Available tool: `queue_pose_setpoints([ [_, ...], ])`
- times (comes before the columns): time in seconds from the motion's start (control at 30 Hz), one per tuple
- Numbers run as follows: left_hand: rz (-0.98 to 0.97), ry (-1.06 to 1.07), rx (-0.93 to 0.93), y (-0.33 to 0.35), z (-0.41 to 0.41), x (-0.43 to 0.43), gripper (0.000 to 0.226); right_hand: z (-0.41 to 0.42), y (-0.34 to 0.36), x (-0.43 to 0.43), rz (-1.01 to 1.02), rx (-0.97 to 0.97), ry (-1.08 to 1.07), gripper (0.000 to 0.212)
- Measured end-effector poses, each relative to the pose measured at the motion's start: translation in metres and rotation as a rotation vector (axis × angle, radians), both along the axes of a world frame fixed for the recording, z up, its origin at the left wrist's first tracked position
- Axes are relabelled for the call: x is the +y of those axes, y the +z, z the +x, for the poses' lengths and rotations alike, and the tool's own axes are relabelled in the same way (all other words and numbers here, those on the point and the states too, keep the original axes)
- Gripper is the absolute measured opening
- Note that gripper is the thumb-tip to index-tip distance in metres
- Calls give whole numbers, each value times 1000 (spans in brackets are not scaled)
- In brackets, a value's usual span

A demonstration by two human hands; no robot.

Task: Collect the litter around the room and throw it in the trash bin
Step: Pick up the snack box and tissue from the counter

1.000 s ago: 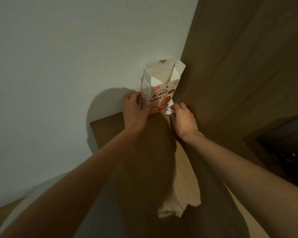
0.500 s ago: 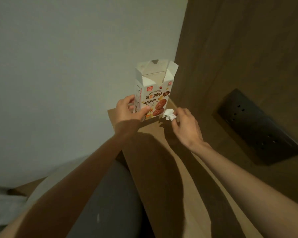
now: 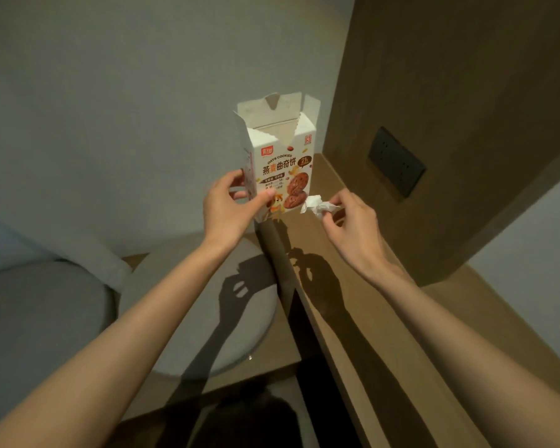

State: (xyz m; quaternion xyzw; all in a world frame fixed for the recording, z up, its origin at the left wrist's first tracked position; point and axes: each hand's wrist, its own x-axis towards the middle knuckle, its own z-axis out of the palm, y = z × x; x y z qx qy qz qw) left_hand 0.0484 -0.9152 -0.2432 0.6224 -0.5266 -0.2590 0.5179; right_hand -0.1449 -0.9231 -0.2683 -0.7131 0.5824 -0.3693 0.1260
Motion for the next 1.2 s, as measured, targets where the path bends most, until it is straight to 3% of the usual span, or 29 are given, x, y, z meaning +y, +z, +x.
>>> queue_pose_setpoints([
  [0.57, 53, -118, -33, 4, 42, 335, 43, 32, 13, 341, 63, -74, -47, 10],
  [1.2, 154, -158, -13, -45, -95, 680, 48, -109, -31, 703, 242, -96, -86, 7],
])
